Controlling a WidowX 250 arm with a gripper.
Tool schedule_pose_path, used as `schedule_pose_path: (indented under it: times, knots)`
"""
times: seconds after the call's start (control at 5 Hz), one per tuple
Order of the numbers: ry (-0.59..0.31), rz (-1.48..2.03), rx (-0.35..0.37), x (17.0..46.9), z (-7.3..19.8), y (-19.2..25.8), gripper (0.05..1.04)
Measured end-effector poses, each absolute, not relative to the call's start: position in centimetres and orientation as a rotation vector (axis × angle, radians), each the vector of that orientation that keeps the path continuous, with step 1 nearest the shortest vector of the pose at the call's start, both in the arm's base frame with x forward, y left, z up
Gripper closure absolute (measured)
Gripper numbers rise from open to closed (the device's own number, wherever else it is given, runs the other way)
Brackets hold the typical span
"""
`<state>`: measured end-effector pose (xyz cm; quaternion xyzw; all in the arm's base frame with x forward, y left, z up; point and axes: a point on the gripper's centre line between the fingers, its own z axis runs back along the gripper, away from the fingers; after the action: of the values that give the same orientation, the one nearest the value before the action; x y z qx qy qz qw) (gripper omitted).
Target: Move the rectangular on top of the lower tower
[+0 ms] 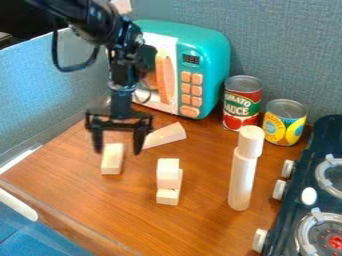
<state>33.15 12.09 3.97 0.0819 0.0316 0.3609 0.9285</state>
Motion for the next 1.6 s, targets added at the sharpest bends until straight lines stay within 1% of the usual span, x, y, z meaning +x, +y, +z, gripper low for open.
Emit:
schedule_pose_path:
  times: [0.2,0.4,0.6,0.8,1.0,1.2,1.4,1.6]
  knots:
    - [0.066,0.712,0.192,33.1,2.8,13.3,0.083]
    - [0.110,0.698,0.203,32.4,2.2,13.6,0.083]
    - [0.081,0.704,0.212,32.8,1.8,14.1,0.083]
    - [0.070,0.682,0.206,33.3,1.1,14.2,0.138]
    - [0.022,0.666,0.203,34.1,0.9,14.4,0.420]
    - [-0.022,0.692,0.162,34.1,0.9,14.1,0.557]
    - [0.017,0.723,0.129,33.1,1.3,13.5,0.558]
    - [-0.079,0.750,0.121,33.6,5.9,12.3,0.558]
